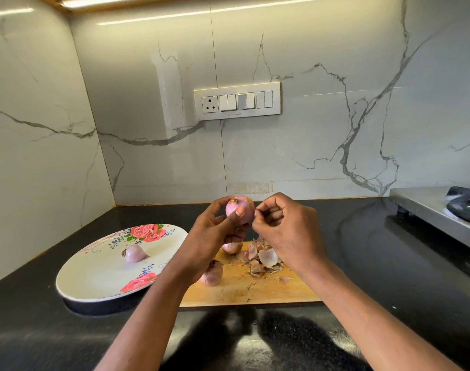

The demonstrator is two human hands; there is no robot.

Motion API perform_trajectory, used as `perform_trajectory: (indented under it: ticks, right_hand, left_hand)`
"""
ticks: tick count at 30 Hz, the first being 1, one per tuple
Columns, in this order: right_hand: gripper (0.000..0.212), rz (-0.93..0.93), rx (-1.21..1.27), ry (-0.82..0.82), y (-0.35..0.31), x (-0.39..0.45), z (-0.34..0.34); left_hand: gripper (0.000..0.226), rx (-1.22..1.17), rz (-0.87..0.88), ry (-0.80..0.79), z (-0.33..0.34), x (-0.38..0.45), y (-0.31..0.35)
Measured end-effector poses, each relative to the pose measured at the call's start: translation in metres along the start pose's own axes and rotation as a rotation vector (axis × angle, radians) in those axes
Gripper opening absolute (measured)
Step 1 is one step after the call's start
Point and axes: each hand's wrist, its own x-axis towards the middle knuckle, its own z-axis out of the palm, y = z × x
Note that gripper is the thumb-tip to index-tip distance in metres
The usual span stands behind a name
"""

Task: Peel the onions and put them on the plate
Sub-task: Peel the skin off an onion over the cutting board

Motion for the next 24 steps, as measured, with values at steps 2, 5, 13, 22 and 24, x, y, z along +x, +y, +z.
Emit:
perform_trajectory:
  ticks: [2, 5, 13, 22, 24]
  right_hand:
    - [0.006, 0.060, 0.002, 0.034, 0.005, 0.004, -0.004]
    - [0.002, 0.162, -0.033, -0.018, 0.017, 0.009, -0.012]
    - [0.008, 0.175, -0.143, -0.435, 0.022, 0.003, -0.008]
    - [0.019, 0.106, 0.195, -0.195, 0.008, 0.008, -0.011]
    - [0.021, 0.057, 0.187, -0.161, 0.007, 0.006, -0.008]
  left_hand:
    - [0.044, -0.037, -0.007, 0.001, -0.001, 0.000, 0.001]
    - [0.050, -0.086, -0.020, 0.009, -0.004, 0.000, 0.002]
    - [0.050, -0.045, -0.016, 0.014, -0.004, 0.000, 0.002]
    - [0.050, 0.032, 0.005, -0.010, 0.000, -0.002, 0.003]
    - [0.050, 0.031, 0.004, -0.010, 0.001, -0.002, 0.004]
